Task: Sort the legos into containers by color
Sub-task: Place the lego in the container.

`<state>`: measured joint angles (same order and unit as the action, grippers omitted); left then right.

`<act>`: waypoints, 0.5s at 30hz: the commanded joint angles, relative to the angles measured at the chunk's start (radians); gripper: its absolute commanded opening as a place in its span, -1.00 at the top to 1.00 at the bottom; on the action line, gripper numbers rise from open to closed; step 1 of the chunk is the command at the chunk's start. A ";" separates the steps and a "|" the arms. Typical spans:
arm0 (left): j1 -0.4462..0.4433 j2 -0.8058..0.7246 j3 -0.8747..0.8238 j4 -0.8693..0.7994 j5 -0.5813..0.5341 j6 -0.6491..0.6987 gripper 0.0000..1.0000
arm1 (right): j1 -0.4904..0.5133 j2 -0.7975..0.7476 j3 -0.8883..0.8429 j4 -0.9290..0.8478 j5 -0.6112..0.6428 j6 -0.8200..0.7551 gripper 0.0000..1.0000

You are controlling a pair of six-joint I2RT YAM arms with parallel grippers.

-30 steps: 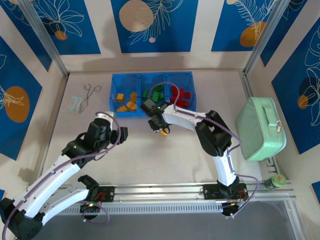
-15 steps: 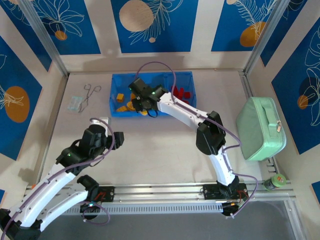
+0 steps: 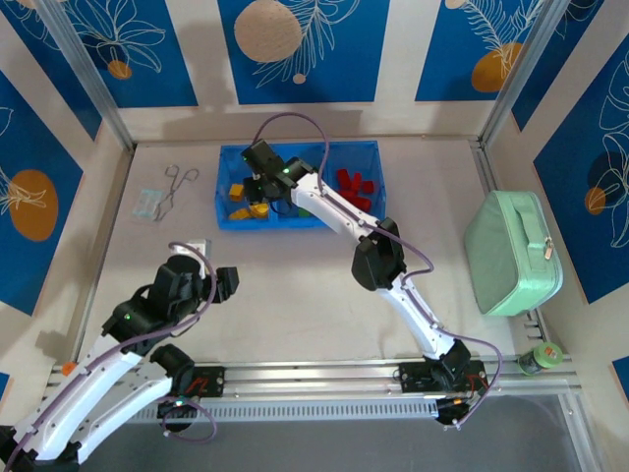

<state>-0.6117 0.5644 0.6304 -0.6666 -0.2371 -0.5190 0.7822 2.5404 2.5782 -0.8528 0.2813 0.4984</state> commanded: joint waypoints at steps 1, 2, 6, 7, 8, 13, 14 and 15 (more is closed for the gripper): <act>-0.002 -0.011 -0.002 -0.018 -0.002 -0.009 -0.44 | -0.012 0.000 0.034 0.032 -0.034 0.020 0.54; -0.002 -0.009 -0.001 -0.015 -0.002 -0.009 -0.44 | -0.013 0.000 0.038 0.047 -0.030 0.018 0.52; -0.003 0.006 0.005 -0.003 0.000 -0.009 -0.44 | -0.012 0.000 0.062 0.097 0.026 0.004 0.22; -0.002 0.011 0.008 -0.004 -0.001 -0.007 -0.44 | -0.013 0.000 0.067 0.103 0.050 0.003 0.05; -0.002 0.016 0.012 -0.005 -0.002 -0.006 -0.44 | -0.011 0.000 0.071 0.109 0.076 0.002 -0.26; -0.002 0.023 0.040 -0.025 -0.018 0.004 -0.44 | -0.008 -0.018 0.098 0.058 0.131 0.016 -0.47; -0.002 0.022 0.041 -0.028 -0.022 0.005 -0.44 | -0.006 -0.033 0.089 0.053 0.133 0.017 -0.47; -0.002 0.022 0.041 -0.029 -0.023 0.006 -0.44 | -0.005 -0.052 0.071 0.048 0.135 0.018 -0.47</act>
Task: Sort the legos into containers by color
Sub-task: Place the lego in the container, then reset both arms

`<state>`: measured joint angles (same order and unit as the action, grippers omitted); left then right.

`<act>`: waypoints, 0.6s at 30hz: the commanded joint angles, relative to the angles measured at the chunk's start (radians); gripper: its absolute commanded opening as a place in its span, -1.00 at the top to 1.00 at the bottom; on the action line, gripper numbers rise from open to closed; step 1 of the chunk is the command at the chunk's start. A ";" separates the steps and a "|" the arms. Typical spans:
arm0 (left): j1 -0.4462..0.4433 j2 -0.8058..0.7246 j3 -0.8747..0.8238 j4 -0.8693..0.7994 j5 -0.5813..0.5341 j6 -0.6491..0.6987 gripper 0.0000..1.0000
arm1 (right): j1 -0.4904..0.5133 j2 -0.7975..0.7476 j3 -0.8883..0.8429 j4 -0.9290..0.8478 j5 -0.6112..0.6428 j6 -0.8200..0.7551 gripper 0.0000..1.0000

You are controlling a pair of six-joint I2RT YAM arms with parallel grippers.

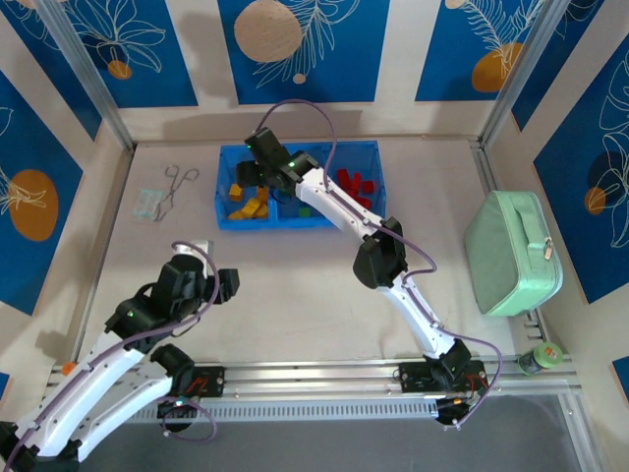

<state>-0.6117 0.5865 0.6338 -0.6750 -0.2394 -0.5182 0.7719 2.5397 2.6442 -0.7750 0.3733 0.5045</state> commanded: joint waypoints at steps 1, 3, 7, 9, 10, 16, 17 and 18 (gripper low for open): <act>-0.002 -0.001 0.038 -0.021 -0.021 0.005 -0.44 | 0.007 -0.071 -0.013 -0.032 0.047 0.012 -0.47; -0.001 0.003 0.037 -0.019 -0.021 0.006 -0.44 | 0.010 -0.131 -0.084 -0.028 0.061 0.007 -0.47; -0.002 0.017 0.044 -0.008 -0.024 0.019 -0.52 | 0.015 -0.280 -0.288 0.040 0.084 -0.026 -0.47; -0.002 0.028 0.052 -0.005 -0.038 0.028 -0.54 | 0.017 -0.372 -0.416 0.095 0.105 -0.044 -0.47; -0.002 0.035 0.059 -0.001 -0.044 0.034 -0.55 | 0.019 -0.427 -0.492 0.130 0.125 -0.057 -0.48; -0.001 0.073 0.068 0.050 -0.110 0.052 -0.56 | 0.017 -0.741 -0.917 0.314 0.231 -0.106 -0.49; -0.001 0.075 0.063 0.067 -0.124 0.053 -0.58 | 0.017 -0.791 -0.981 0.332 0.253 -0.116 -0.50; -0.002 0.078 0.059 0.082 -0.132 0.056 -0.59 | 0.017 -0.834 -1.033 0.342 0.280 -0.117 -0.50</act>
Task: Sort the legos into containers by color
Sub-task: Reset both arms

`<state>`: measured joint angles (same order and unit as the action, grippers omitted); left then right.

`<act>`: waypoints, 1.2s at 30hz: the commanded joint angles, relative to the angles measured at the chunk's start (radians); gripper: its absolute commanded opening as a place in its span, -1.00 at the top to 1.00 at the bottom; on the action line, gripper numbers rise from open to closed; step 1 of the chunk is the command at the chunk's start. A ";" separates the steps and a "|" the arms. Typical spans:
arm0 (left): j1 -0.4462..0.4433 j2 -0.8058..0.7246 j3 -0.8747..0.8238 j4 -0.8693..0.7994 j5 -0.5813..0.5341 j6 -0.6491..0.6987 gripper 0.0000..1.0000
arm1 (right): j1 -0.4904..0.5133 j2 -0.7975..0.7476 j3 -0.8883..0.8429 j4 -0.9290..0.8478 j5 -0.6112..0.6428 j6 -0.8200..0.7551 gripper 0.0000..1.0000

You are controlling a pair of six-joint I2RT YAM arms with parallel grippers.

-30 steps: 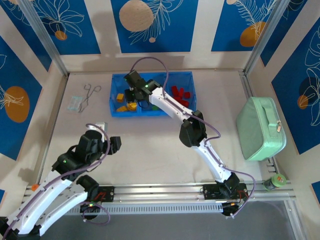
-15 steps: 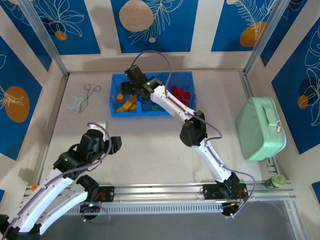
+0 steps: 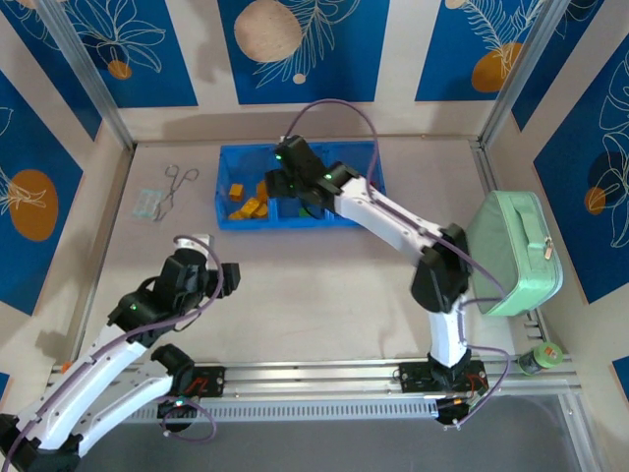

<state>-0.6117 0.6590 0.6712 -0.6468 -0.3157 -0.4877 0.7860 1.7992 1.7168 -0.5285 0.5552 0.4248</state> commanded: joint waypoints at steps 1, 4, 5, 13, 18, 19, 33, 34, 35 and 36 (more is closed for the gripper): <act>-0.002 0.009 0.017 0.072 -0.068 0.033 -0.60 | 0.000 -0.143 -0.163 0.103 0.125 -0.040 -0.52; -0.002 0.026 0.008 0.110 -0.107 0.057 -0.62 | -0.003 -0.275 -0.328 0.117 0.186 -0.051 -0.56; -0.002 0.035 0.006 0.122 -0.124 0.072 -0.62 | -0.003 -0.317 -0.382 0.128 0.202 -0.059 -0.57; -0.002 0.112 0.011 0.178 -0.288 0.174 -0.67 | -0.001 -0.670 -0.801 0.325 0.255 -0.144 -0.58; -0.002 0.125 -0.022 0.214 -0.407 0.210 -0.68 | -0.033 -0.922 -1.075 0.471 0.208 -0.254 -0.99; -0.001 0.125 -0.032 0.217 -0.433 0.217 -0.69 | -0.041 -0.966 -1.125 0.490 0.220 -0.266 -0.98; -0.002 0.013 -0.281 0.474 -0.655 0.334 -0.70 | -0.167 -1.285 -1.358 0.294 0.372 -0.100 -0.99; -0.002 0.013 -0.291 0.491 -0.672 0.335 -0.71 | -0.175 -1.300 -1.366 0.307 0.362 -0.115 -0.98; -0.002 0.012 -0.289 0.479 -0.681 0.327 -0.71 | -0.182 -1.311 -1.375 0.319 0.352 -0.132 -0.99; -0.002 0.012 -0.292 0.491 -0.692 0.334 -0.71 | -0.187 -1.319 -1.379 0.330 0.347 -0.146 -0.99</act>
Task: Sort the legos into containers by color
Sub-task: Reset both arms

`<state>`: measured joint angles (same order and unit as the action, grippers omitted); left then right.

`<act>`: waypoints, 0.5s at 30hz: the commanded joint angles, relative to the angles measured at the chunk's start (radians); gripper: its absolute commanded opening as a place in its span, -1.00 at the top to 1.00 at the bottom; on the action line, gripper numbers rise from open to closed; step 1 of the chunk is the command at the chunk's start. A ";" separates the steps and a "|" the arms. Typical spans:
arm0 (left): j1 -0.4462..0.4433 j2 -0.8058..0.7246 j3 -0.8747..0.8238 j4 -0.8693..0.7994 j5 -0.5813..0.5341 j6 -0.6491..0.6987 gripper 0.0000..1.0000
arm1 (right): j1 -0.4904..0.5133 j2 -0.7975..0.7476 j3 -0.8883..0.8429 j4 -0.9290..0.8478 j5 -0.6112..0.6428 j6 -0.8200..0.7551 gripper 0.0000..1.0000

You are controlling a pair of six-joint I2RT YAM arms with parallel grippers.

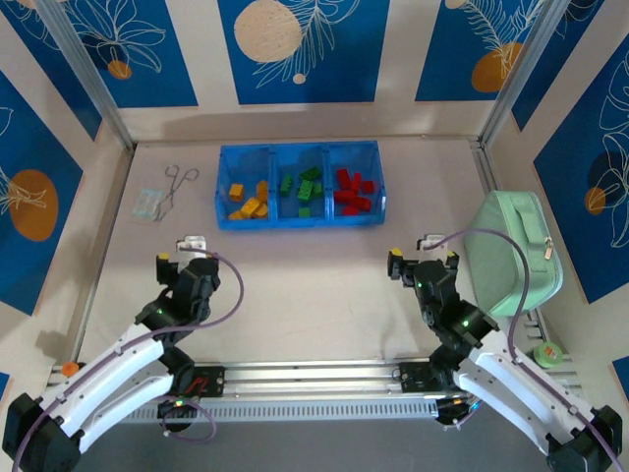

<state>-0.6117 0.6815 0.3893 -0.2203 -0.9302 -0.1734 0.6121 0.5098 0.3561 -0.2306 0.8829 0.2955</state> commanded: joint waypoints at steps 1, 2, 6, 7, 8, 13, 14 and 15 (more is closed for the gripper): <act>-0.001 -0.011 -0.012 0.069 -0.089 0.023 -0.71 | -0.018 -0.034 -0.025 0.046 0.018 -0.034 -0.99; -0.002 -0.013 -0.016 0.074 -0.104 0.025 -0.71 | -0.021 -0.037 -0.032 0.064 0.019 -0.057 -0.99; -0.002 -0.029 -0.087 0.196 -0.154 0.091 -0.71 | -0.050 -0.031 -0.100 0.176 0.004 -0.128 -0.99; -0.001 -0.034 -0.110 0.231 -0.165 0.099 -0.71 | -0.063 -0.027 -0.108 0.179 -0.006 -0.124 -0.99; -0.002 -0.041 -0.131 0.259 -0.171 0.105 -0.72 | -0.075 -0.025 -0.115 0.176 -0.017 -0.114 -0.99; -0.002 -0.071 -0.227 0.352 -0.170 0.103 -0.74 | -0.104 -0.028 -0.148 0.143 -0.034 -0.064 -0.98; -0.002 -0.081 -0.220 0.317 -0.162 0.086 -0.74 | -0.107 -0.027 -0.155 0.135 -0.036 -0.052 -0.99; -0.002 -0.092 -0.227 0.321 -0.157 0.091 -0.74 | -0.109 -0.029 -0.160 0.135 -0.042 -0.053 -0.99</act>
<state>-0.6117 0.6170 0.1738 0.0341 -1.0592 -0.0944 0.5102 0.4881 0.2153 -0.1188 0.8539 0.2176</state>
